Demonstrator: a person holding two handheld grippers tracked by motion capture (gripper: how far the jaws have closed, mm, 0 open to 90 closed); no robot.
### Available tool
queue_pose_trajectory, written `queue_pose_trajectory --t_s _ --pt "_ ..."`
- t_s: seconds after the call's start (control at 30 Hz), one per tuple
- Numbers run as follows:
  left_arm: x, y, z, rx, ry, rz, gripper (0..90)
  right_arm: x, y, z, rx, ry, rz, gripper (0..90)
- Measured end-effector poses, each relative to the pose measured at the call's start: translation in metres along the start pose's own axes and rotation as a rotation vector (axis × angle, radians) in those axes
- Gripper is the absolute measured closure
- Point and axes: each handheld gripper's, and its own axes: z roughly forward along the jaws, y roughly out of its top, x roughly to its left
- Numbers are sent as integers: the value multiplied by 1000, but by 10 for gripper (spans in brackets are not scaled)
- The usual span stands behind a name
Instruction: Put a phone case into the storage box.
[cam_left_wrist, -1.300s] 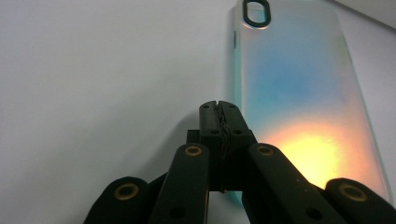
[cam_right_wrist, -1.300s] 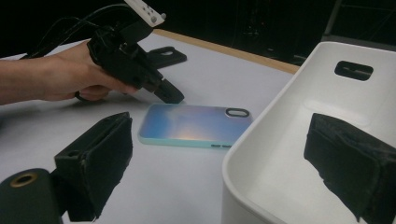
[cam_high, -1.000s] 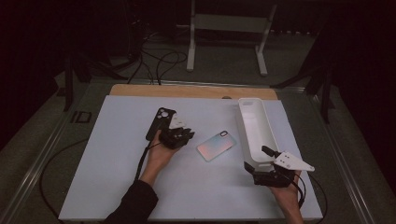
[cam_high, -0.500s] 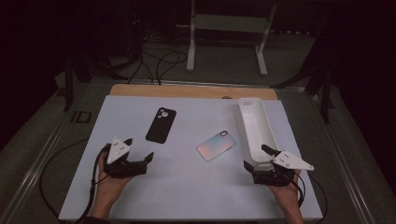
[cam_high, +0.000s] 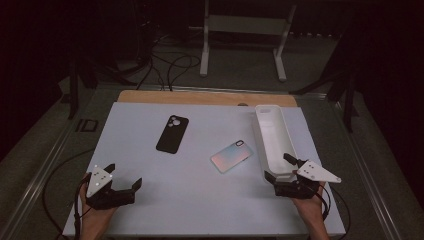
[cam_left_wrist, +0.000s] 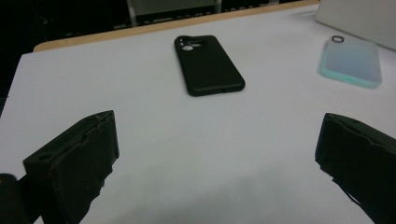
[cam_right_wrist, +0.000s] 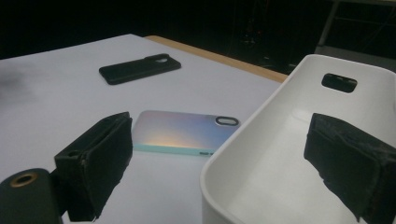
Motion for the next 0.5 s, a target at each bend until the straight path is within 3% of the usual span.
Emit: queue_pose_trajectory --t_s 0.27,0.5 --pt "-3 0 2 23 -11 7 2 5 -3 2 9 3 -9 78" --pt "-3 9 5 30 -38 -20 2 4 -4 5 13 2 -2 78"
